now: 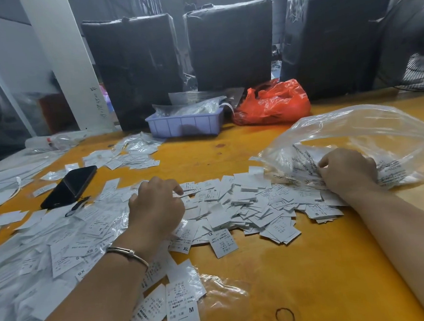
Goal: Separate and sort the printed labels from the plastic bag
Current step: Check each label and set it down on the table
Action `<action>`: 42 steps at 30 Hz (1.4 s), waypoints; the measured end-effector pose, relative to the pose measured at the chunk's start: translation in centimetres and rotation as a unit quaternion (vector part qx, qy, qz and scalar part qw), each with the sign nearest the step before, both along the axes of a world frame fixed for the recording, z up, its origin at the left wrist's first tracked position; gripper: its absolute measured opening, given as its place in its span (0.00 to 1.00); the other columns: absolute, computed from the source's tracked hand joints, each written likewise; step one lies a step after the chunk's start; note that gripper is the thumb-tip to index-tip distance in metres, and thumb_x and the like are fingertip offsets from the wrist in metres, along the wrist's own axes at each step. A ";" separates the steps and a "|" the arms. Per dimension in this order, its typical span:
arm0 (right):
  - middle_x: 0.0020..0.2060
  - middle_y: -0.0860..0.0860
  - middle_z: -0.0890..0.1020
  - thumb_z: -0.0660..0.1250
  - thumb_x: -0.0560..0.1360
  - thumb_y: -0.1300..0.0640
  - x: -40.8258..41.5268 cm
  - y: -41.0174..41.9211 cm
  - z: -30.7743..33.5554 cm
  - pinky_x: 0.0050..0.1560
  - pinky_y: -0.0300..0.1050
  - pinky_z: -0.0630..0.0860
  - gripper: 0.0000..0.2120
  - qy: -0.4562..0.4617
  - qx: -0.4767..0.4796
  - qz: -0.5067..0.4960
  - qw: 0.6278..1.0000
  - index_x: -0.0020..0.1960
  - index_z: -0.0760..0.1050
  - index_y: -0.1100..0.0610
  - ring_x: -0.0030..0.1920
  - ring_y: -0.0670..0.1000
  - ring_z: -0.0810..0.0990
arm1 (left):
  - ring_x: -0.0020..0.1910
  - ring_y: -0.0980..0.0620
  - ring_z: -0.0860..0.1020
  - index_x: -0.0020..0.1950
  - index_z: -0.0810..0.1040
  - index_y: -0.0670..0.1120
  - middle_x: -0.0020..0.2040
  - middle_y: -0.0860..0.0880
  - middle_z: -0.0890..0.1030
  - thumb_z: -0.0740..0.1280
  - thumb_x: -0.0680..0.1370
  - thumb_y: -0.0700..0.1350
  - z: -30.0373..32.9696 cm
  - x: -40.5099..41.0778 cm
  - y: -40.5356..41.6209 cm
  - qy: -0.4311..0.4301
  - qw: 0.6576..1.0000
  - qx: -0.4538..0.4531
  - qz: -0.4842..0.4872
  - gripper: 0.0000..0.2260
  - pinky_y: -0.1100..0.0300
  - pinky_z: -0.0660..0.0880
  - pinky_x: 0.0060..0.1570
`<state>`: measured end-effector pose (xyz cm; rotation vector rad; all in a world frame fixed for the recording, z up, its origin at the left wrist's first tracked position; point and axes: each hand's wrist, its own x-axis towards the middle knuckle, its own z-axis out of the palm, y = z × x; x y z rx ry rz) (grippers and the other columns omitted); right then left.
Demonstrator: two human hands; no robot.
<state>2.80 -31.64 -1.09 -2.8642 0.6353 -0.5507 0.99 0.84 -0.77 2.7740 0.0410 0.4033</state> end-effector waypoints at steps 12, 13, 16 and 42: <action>0.26 0.56 0.73 0.60 0.73 0.58 -1.2 2.9 1.3 0.31 0.42 0.64 0.15 -0.221 0.162 0.063 0.960 0.30 0.72 0.63 0.29 0.55 0.70 | 0.63 0.52 0.70 0.54 0.79 0.53 0.57 0.55 0.74 0.67 0.75 0.42 0.1 -0.2 -0.5 -0.084 0.981 -0.103 -0.139 0.10 0.58 0.65 0.57; 0.25 0.56 0.73 0.61 0.73 0.60 -1.5 3.8 1.7 0.31 0.42 0.65 0.14 -0.213 0.228 0.106 0.944 0.30 0.72 0.64 0.28 0.54 0.69 | 0.64 0.54 0.70 0.56 0.79 0.53 0.59 0.56 0.74 0.69 0.75 0.44 0.1 -0.3 -0.6 -0.086 0.974 -0.123 -0.172 0.10 0.58 0.66 0.59; 0.28 0.56 0.75 0.62 0.73 0.65 -3.1 6.8 2.7 0.25 0.38 0.67 0.09 -0.096 0.431 0.284 0.851 0.35 0.74 0.65 0.26 0.49 0.70 | 0.64 0.62 0.70 0.63 0.76 0.57 0.64 0.61 0.72 0.72 0.73 0.53 0.3 -0.7 -1.1 -0.048 0.944 -0.176 -0.276 0.19 0.60 0.71 0.62; 0.51 0.44 0.79 0.72 0.71 0.56 -4.2 11.3 -0.3 0.49 0.38 0.68 0.13 -0.017 0.226 0.470 0.853 0.55 0.80 0.48 0.51 0.43 0.73 | 0.33 0.56 0.81 0.44 0.82 0.44 0.34 0.50 0.83 0.67 0.78 0.38 0.4 -0.6 -1.1 -0.070 0.937 -0.281 -0.197 0.05 0.65 0.78 0.37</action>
